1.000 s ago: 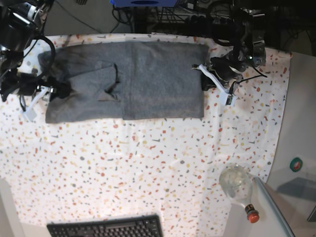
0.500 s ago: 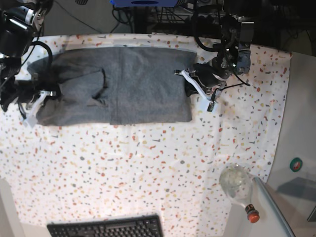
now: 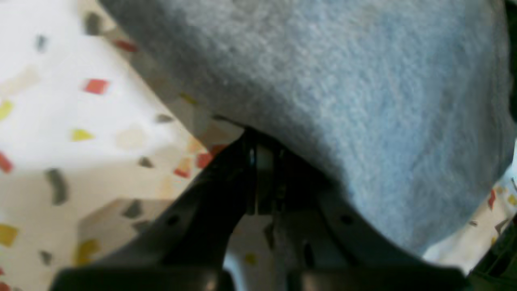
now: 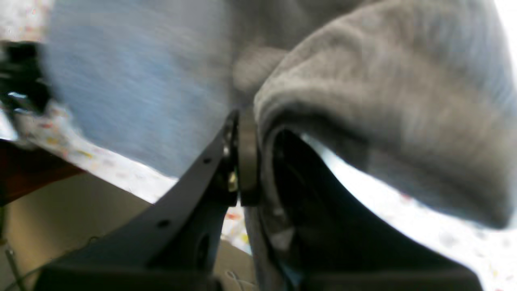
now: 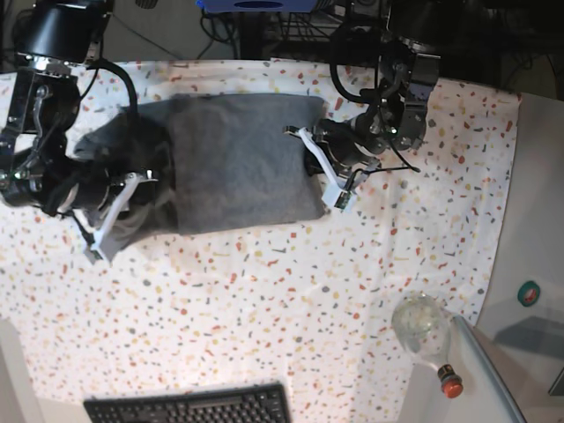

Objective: Layout the t-shirt on the table in an organized manner, then fold the t-shirt properly
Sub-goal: 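Grasp both ends and fold them toward the middle with both grippers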

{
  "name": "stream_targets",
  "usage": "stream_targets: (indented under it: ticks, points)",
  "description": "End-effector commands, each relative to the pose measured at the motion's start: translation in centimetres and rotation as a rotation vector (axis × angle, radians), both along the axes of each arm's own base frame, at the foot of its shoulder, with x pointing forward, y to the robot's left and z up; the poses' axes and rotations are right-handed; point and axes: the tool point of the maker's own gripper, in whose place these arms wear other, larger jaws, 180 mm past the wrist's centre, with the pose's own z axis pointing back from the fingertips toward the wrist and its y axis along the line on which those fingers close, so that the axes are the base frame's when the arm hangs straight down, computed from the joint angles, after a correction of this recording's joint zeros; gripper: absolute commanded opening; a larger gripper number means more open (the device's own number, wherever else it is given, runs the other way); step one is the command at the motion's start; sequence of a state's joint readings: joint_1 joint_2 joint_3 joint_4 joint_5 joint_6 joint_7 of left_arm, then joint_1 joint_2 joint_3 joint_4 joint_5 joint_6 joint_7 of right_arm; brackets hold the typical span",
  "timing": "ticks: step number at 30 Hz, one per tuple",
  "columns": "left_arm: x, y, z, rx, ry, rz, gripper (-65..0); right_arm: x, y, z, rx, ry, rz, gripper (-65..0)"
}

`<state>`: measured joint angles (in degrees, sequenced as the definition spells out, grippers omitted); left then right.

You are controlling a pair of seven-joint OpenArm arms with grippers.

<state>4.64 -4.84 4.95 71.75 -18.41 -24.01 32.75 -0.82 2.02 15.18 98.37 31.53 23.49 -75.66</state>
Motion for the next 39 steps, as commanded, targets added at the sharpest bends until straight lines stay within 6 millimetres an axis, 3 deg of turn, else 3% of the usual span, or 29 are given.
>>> stream_targets:
  ticks: [1,18,29,39]
  points:
    - [0.9,-0.2,1.0,-0.016,-0.036,-0.004,-65.0,0.6,0.7,1.0,0.021,-0.028,-0.001,-65.0]
    - [1.0,-0.1,1.0,-0.010,-0.038,-0.004,-65.0,-0.5,10.1,1.7,0.165,0.045,0.037,-65.0]
    - [1.0,0.1,0.9,-0.006,-0.037,-0.002,-65.0,-0.8,13.5,-1.6,0.193,0.105,0.007,-65.0]
    - [0.8,0.4,0.8,-0.002,-0.035,0.001,-65.0,-0.6,13.8,-2.4,0.197,0.117,0.000,-65.0]
